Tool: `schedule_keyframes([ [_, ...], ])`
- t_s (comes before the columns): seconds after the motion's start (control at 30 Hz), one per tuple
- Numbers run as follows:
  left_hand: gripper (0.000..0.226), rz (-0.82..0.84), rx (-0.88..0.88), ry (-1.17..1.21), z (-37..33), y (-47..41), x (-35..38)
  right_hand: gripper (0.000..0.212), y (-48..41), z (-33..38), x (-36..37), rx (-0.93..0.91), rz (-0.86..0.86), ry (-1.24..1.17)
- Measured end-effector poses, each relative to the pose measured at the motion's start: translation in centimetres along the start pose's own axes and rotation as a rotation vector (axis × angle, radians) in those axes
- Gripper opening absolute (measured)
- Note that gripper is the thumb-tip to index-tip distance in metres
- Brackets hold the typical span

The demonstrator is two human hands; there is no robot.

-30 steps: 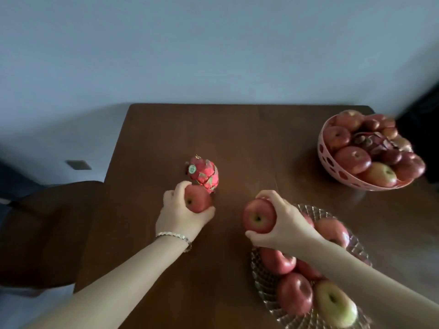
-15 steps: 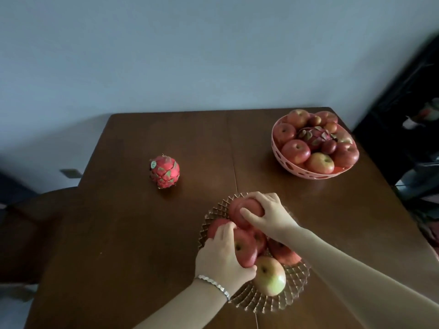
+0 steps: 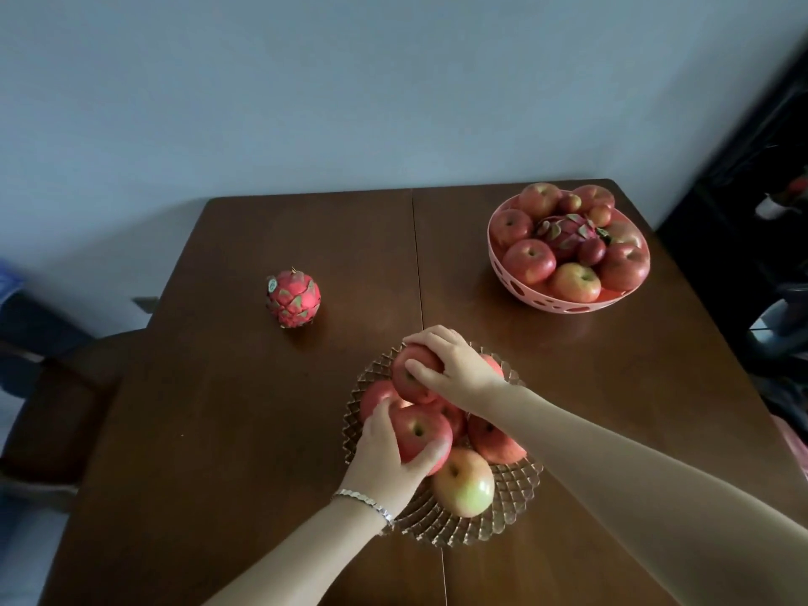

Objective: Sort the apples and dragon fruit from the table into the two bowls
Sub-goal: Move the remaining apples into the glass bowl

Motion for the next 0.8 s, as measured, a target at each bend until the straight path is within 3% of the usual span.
schedule_keyframes([
  [0.13, 0.088, 0.012, -0.150, 0.098, 0.9, 0.1, 0.3, 0.039, -0.3, 0.2, 0.5, 0.054, 0.104, 0.054],
  [0.3, 0.078, 0.038, -0.170, 0.106, 0.7, 0.0, -0.3, 0.049, -0.5, 0.8, 0.2, 0.130, 0.220, 0.140],
  [0.43, 0.060, 0.048, -0.122, 0.103, 0.7, -0.3, -1.4, 0.048, -0.4, 0.8, -0.4, 0.160, 0.190, 0.049],
  [0.6, 0.045, 0.090, -0.103, 0.127, 1.2, -1.0, -2.1, 0.041, -1.0, 0.4, -0.8, 0.185, 0.209, 0.099],
  [0.8, 0.056, 0.116, -0.182, 0.230, 1.6, -1.2, -1.7, 0.031, -1.0, 0.7, -1.7, 0.084, 0.111, 0.021],
])
Point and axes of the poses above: each hand's wrist, its own y-axis away from the middle knuckle, its own x-axis out of the palm, z = x × y, the point moved 6 cm from there along -y, towards the middle knuckle, and after that the axes turned 6 degrees about x, right-handed, at the moved point
